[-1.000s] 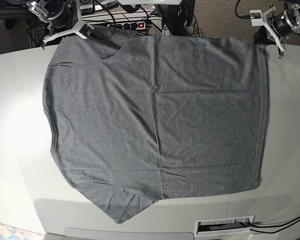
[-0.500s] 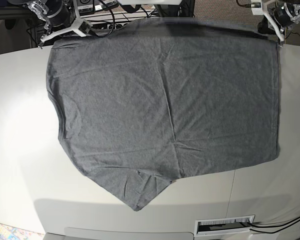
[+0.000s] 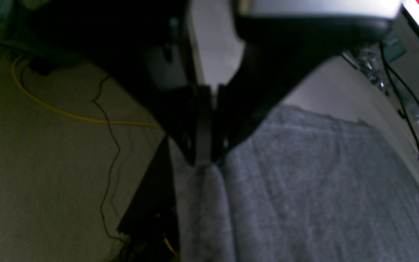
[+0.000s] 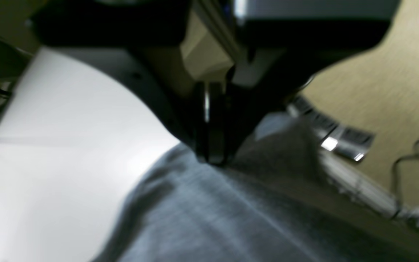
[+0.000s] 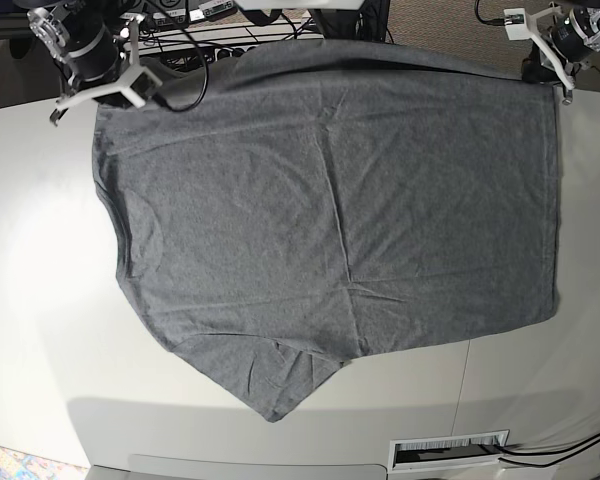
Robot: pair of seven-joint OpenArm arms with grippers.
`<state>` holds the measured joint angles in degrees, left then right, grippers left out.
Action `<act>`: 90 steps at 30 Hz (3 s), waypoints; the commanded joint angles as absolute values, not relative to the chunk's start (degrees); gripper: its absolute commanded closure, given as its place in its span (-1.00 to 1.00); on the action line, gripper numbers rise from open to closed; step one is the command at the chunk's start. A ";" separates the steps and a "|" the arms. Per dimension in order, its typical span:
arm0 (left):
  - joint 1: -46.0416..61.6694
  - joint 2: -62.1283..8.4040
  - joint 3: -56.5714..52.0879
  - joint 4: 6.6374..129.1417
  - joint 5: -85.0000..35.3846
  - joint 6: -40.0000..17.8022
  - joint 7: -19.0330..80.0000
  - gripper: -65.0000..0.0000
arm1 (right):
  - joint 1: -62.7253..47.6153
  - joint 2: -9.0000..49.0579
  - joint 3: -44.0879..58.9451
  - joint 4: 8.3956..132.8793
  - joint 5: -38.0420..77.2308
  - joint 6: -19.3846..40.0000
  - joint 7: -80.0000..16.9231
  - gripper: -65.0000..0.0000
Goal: Fold the T-shirt properly
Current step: 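Lift the shoulder edges and fold them over the shirt body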
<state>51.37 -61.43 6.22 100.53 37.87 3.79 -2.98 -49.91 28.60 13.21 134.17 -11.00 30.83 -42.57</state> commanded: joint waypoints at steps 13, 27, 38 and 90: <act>44.56 -62.72 4.69 101.54 37.56 14.02 2.79 1.00 | -46.46 28.47 16.03 135.00 -10.87 30.00 -39.48 1.00; 46.76 -66.74 4.64 101.73 40.66 18.24 9.58 1.00 | -42.50 25.23 16.03 135.00 -8.14 30.04 -38.79 1.00; 54.43 -68.75 4.64 103.68 40.36 18.24 9.67 1.00 | -41.74 25.26 16.03 135.00 -8.14 30.02 -38.74 1.00; 27.51 -55.00 4.64 94.45 18.94 17.98 -2.02 1.00 | -9.41 18.59 9.47 107.33 -6.07 29.67 -30.28 1.00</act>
<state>27.75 -53.91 5.23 94.04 19.14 16.69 -1.61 -10.26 17.89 9.08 106.41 -6.07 30.48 -32.25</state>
